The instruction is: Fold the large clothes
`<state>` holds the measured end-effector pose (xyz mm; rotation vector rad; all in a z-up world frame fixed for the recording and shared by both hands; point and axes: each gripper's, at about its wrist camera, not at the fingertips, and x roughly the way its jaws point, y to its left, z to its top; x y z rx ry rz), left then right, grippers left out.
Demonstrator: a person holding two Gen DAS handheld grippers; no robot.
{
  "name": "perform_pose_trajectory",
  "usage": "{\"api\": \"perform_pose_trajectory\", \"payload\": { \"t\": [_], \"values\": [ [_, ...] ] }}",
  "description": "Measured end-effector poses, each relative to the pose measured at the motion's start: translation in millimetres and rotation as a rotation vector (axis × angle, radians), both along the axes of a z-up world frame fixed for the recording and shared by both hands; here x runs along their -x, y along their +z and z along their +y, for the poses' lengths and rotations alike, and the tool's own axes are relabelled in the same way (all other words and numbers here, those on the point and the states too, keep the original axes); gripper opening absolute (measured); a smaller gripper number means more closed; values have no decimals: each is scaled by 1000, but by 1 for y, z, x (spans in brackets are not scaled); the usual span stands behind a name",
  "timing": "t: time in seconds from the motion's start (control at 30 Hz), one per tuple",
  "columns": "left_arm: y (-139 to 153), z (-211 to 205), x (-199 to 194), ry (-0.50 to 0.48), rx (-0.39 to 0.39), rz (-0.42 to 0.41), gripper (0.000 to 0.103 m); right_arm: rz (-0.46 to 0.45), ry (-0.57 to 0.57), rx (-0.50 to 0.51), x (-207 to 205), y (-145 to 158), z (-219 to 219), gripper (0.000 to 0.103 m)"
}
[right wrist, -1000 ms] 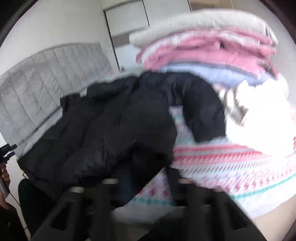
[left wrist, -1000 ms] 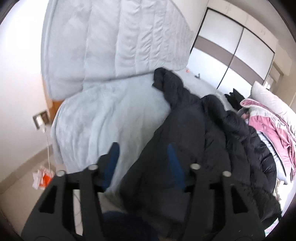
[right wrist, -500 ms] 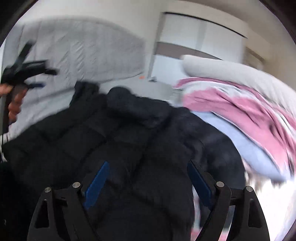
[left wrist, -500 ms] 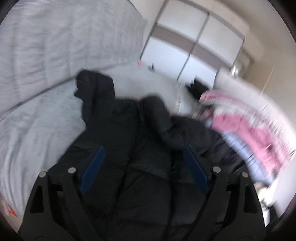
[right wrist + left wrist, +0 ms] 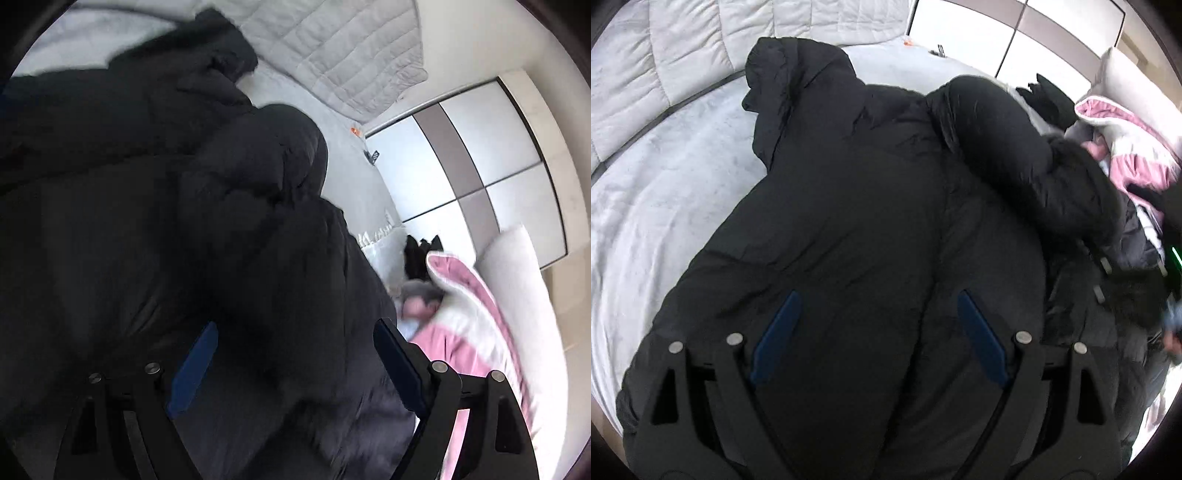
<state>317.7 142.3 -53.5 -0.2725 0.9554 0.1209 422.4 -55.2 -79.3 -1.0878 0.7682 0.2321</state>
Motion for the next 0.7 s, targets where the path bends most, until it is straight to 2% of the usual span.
{"api": "perform_pose_trajectory", "payload": {
  "t": [0.03,0.07,0.13,0.2,0.27,0.37,0.43,0.53,0.6,0.7],
  "values": [
    [1,1,0,2,-18,-5,87,24,4,-4,-11,-5,2,82],
    [2,2,0,0,-27,-11,87,38,13,-13,-18,-6,4,54],
    [5,6,-1,0,-29,-22,87,32,-58,-67,-39,9,0,23],
    [5,12,-2,15,-9,-26,87,15,-108,-170,-52,39,-7,19],
    [2,16,-5,34,14,-7,87,-16,-164,-230,-70,67,-18,16],
    [-3,19,-4,33,47,18,87,-45,-228,-280,-83,90,-31,14],
    [-2,22,-2,44,43,15,87,-51,-236,-307,-73,100,-38,14],
    [1,26,-1,65,35,7,87,-49,-208,-351,-53,105,-43,13],
    [1,28,-1,72,37,7,87,-38,-164,-388,-20,102,-37,13],
    [0,28,-7,75,33,9,87,43,-89,-354,32,67,-21,13]
  ]
}}
